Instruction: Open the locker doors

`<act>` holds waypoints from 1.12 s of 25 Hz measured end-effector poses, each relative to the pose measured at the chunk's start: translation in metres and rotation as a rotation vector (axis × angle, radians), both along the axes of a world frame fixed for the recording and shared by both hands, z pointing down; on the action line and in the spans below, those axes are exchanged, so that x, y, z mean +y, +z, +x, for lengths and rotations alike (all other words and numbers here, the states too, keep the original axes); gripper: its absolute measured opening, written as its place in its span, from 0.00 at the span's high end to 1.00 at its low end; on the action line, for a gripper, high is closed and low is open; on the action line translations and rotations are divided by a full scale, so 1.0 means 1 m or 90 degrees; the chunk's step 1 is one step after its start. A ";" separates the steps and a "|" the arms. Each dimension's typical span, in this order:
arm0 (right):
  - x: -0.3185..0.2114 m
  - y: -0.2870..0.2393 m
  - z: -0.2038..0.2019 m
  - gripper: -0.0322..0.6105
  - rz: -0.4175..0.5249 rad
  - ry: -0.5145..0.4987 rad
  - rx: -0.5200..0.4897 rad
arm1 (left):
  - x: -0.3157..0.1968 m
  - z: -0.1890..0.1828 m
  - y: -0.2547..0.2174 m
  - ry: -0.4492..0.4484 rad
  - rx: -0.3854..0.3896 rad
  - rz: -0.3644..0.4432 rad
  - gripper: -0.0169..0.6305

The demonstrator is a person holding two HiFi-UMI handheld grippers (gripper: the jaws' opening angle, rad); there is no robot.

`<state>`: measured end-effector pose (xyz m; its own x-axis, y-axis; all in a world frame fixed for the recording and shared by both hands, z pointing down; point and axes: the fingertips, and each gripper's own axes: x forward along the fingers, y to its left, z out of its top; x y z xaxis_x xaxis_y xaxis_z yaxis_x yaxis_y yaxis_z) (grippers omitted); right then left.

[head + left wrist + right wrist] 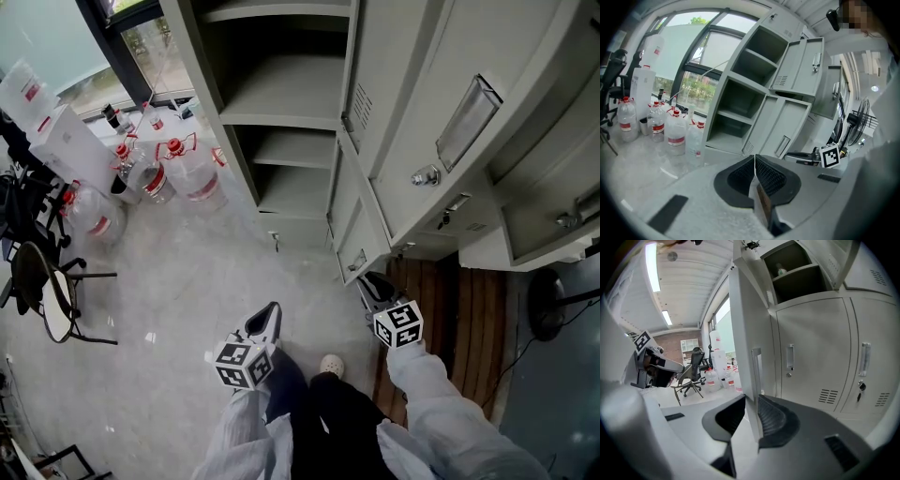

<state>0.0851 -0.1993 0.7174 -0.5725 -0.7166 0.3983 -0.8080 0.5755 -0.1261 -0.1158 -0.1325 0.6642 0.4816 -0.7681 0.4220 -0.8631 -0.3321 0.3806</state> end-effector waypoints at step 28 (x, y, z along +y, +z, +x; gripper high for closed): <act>0.083 -0.150 -0.017 0.82 0.045 0.183 -0.084 | 0.017 -0.012 -0.149 0.191 0.030 0.111 0.95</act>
